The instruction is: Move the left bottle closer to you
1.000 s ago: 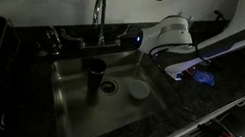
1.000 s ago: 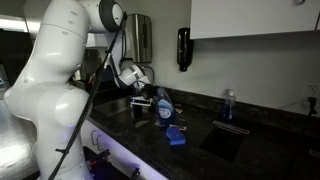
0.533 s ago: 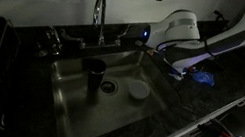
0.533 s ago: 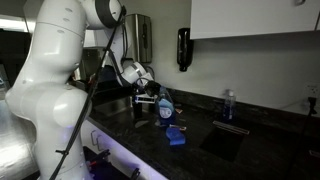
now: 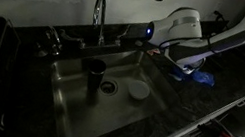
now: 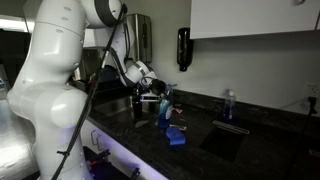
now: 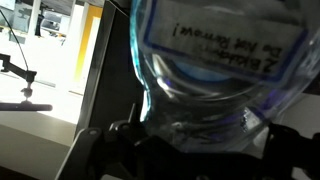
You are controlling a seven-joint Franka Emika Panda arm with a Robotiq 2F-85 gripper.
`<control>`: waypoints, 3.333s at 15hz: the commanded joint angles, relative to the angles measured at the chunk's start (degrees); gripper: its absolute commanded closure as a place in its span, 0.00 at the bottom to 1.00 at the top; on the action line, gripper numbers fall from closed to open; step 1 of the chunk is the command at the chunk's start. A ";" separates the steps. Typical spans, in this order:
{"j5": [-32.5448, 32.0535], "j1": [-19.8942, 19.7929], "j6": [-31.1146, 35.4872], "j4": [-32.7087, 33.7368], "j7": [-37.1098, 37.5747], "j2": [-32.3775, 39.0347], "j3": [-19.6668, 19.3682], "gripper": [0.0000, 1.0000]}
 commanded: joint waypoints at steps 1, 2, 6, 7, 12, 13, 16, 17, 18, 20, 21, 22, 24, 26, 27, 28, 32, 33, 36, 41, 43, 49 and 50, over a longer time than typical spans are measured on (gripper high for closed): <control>-0.98 -0.80 2.25 0.04 -1.32 -0.48 0.22 0.00; -1.16 -0.73 2.29 0.23 -1.43 -0.44 0.23 0.00; -1.60 -0.30 2.12 1.46 -1.96 -0.45 0.54 0.00; -1.61 -0.18 2.12 1.77 -2.02 -0.54 0.67 0.00; -1.41 1.29 1.53 3.65 -2.70 -1.33 1.95 0.00; -1.40 1.53 1.41 3.96 -2.79 -1.39 2.17 0.00; -1.12 2.08 1.15 4.31 -2.81 -2.00 2.61 0.00; -1.09 2.19 1.13 4.25 -2.67 -2.20 2.68 0.00; -1.00 2.27 1.01 4.20 -2.62 -2.44 2.75 0.00; -0.21 2.34 0.18 4.26 -3.23 -2.76 2.89 0.00; 0.28 2.48 -0.03 3.93 -3.16 -3.22 3.09 0.00; 0.60 2.48 0.06 3.81 -3.24 -3.55 3.19 0.00; 0.89 2.51 0.40 3.72 -3.29 -4.17 3.44 0.00; 0.89 2.54 0.60 3.68 -3.23 -4.58 3.69 0.00; 0.88 2.55 0.62 3.72 -3.26 -4.72 3.77 0.00; 0.77 2.57 0.68 3.76 -3.34 -4.85 3.82 0.00; 0.34 2.79 0.86 4.45 -3.77 -4.96 4.05 0.00; 0.25 2.84 0.93 4.60 -3.92 -4.92 4.13 0.00; 0.19 2.97 0.98 4.89 -4.14 -4.79 4.30 0.00; 1.18 3.08 1.41 5.42 -4.56 -4.83 4.62 0.00; 2.02 3.04 1.78 5.78 -4.66 -4.81 4.77 0.00; 7.09 3.18 3.11 7.68 -4.56 -5.12 4.97 0.00; 8.18 3.31 3.34 7.89 -4.53 -5.61 5.11 0.00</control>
